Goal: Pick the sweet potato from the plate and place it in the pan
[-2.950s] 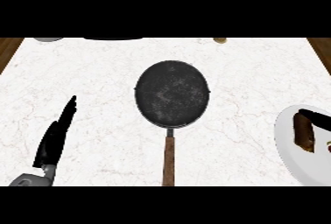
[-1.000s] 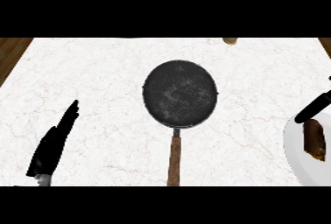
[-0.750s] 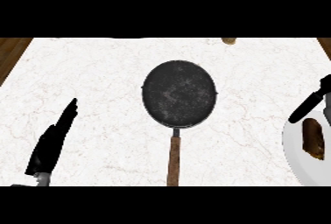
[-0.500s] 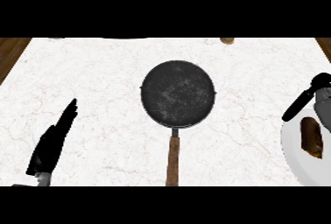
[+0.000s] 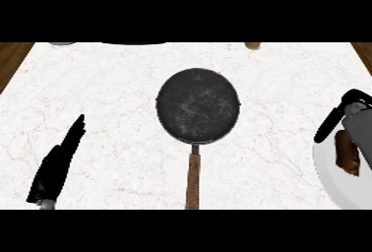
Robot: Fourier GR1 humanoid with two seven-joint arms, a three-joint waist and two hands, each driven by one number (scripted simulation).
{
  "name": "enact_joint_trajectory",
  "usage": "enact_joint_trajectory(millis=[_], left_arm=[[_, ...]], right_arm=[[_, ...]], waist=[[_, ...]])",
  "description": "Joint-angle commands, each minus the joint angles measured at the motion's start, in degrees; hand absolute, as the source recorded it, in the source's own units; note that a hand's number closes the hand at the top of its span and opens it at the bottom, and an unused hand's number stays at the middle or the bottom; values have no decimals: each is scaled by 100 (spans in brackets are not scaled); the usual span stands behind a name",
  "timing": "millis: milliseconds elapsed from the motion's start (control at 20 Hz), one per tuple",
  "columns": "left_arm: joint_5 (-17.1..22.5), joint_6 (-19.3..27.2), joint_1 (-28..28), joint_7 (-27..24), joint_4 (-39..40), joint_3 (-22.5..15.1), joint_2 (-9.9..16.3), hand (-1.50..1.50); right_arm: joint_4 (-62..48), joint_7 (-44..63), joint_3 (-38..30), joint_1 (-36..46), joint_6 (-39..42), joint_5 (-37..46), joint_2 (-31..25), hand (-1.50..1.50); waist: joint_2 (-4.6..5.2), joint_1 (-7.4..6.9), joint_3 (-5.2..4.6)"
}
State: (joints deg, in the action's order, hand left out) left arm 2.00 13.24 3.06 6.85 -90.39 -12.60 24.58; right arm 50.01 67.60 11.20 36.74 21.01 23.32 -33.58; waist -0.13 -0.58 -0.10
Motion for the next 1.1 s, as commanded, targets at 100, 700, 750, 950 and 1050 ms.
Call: enact_joint_trajectory(millis=[100,700,750,950,1050], left_arm=[[-72,-16,-77,-35,110,22,-120,0],[-166,-51,-71,46,49,184,-207,0],[-192,-123,231,-194,78,99,-210,0],[-174,-181,-149,244,13,197,-223,0],[-82,-302,-212,-145,375,411,-237,0]], right_arm=[[-472,1231,-91,304,302,92,262,-150],[-506,900,-218,-253,119,360,293,-150],[-421,1121,-160,-152,207,373,482,-150],[-439,736,-208,-574,-63,553,435,-150],[-430,550,-403,-497,142,503,200,-150]], waist=[[20,3,3],[-1,75,5],[-7,49,2],[-2,89,6],[6,83,4]])
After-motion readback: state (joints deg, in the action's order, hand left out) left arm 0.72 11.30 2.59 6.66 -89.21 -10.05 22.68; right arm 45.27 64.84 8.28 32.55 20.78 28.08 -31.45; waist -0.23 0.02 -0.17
